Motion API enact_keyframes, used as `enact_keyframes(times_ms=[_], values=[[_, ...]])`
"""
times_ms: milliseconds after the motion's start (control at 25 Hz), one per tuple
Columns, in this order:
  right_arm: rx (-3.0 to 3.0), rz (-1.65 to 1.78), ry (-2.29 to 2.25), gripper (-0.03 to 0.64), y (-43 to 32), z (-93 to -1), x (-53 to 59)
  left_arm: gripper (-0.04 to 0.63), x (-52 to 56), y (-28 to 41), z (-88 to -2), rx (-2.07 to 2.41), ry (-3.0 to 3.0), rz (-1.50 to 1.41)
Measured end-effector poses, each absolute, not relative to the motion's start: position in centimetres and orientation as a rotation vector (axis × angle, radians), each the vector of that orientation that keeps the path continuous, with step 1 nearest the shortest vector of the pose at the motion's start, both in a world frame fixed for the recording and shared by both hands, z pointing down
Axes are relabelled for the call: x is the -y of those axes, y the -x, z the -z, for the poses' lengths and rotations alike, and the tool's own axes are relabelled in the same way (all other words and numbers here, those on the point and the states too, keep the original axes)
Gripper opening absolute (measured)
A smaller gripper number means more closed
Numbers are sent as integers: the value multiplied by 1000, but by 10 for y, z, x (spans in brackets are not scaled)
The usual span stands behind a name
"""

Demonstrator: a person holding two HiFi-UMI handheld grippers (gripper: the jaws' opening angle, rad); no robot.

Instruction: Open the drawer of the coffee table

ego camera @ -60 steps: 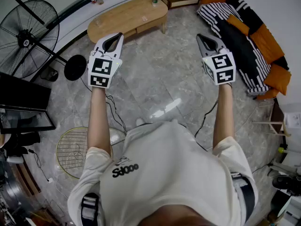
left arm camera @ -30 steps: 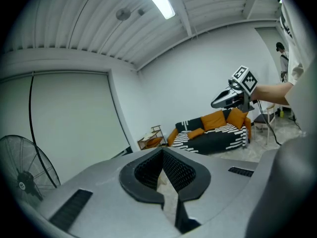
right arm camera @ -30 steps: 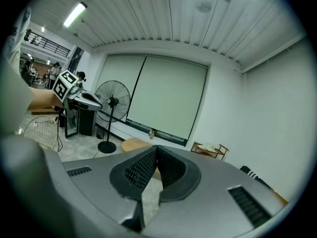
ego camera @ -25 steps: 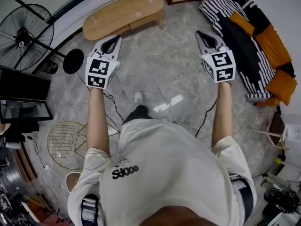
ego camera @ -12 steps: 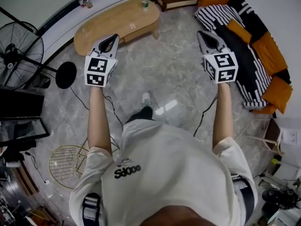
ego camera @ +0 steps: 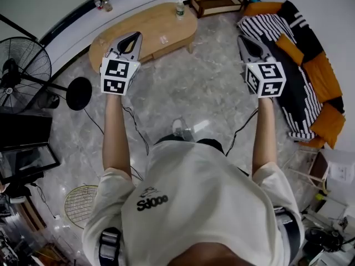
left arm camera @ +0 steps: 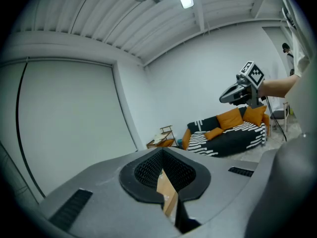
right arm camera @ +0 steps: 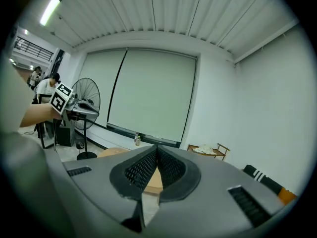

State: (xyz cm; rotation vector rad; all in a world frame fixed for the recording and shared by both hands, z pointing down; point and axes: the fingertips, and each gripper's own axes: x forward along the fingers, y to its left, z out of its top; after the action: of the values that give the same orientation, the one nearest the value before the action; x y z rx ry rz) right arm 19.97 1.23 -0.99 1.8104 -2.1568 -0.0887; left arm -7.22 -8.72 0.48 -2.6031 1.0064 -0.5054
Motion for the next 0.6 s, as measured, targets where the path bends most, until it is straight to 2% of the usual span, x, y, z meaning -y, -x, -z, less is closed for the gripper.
enact_keyframes(times_ms=[400, 600], values=[[2105, 61, -1748, 6, -206, -15, 72, 17, 167, 67, -37, -1008, 2683, 545], [2129, 1, -1705, 6, -217, -64, 128, 17, 214, 53, -82, -987, 2708, 610]])
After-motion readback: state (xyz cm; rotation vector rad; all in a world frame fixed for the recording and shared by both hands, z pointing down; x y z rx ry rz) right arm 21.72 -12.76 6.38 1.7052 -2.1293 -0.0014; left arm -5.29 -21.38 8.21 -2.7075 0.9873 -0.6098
